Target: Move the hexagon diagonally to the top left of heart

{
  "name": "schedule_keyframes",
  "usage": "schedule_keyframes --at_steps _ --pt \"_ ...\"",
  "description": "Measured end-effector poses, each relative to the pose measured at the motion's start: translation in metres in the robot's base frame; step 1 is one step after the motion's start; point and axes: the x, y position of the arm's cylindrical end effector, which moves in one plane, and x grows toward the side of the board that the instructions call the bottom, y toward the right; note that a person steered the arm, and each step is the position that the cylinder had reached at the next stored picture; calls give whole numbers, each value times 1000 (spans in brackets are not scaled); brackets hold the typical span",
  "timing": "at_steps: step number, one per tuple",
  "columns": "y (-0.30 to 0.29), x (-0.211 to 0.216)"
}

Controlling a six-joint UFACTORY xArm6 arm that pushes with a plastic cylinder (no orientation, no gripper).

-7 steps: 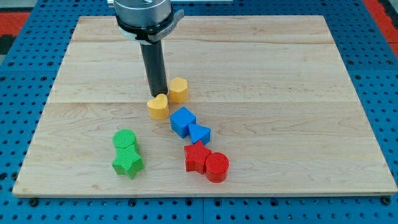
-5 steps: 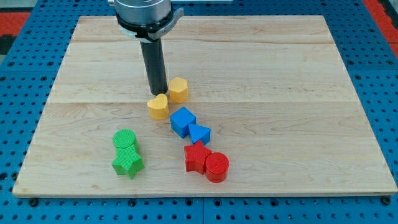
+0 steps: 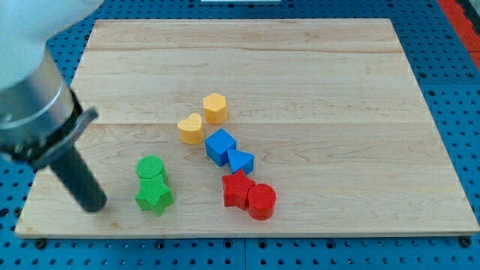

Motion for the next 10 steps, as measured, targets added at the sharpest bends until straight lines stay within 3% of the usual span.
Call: schedule_keyframes --at_steps 1,2,3,4,6,7,8,10 --pt "43 11" --pt "25 4" --pt "-36 -25" --pt "-36 -79" --pt "152 -123" --pt "170 -145" --pt "166 -178" --pt "48 -241"
